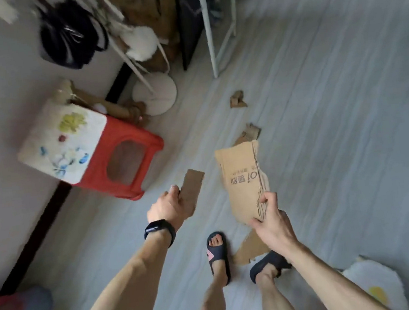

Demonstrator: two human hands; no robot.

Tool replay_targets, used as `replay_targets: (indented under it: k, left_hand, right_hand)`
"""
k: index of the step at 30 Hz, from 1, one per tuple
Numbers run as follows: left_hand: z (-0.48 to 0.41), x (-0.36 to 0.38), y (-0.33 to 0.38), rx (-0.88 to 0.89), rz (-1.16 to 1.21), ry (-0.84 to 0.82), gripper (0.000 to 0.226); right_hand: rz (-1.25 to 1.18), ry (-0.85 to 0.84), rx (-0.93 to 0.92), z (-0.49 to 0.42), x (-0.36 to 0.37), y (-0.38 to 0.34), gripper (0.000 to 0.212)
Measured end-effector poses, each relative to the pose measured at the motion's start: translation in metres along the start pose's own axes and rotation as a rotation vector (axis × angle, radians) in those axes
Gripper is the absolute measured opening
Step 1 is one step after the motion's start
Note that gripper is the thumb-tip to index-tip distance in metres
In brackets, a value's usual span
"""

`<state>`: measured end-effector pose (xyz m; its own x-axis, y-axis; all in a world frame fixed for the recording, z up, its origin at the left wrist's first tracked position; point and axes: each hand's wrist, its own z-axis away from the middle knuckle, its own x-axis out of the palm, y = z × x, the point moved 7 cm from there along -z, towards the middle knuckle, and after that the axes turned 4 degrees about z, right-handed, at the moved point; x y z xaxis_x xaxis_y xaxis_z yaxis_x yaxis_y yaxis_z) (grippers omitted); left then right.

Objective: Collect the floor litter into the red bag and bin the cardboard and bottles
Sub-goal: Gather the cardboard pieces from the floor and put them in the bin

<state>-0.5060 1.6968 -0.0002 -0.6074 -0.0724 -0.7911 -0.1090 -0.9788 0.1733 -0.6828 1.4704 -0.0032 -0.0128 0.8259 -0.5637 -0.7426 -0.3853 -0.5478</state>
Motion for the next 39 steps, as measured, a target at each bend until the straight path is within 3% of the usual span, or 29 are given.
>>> replay_targets:
  k: [7,11,19,24,30,39]
  left_hand:
    - [0.113,-0.126,-0.078,-0.22,0.31,0.277,0.019]
    - [0.191,-0.147,-0.141,-0.39,0.519,0.392,0.022]
    - [0.339,-0.132,-0.288,-0.74,0.853,0.639,0.021]
    - [0.431,-0.069,-0.403,-0.966,1.118,0.754,0.02]
    - [0.495,0.006,-0.523,-1.229,1.521,0.839,0.015]
    - [0.52,0.036,-0.666,-1.405,1.852,0.916,0.004]
  right_hand:
    - [0.116,-0.042,-0.338,0.091,-0.014,-0.162,0.05]
    - [0.2,-0.143,-0.504,0.139,0.011,-0.214,0.05]
    - [0.387,-0.38,-0.72,0.227,0.092,-0.303,0.052]
    - [0.483,-0.536,-0.862,0.296,0.203,-0.362,0.05]
    - [0.589,-0.634,-0.876,0.357,0.353,-0.395,0.052]
    - [0.554,-0.749,-0.732,0.409,0.515,-0.438,0.041]
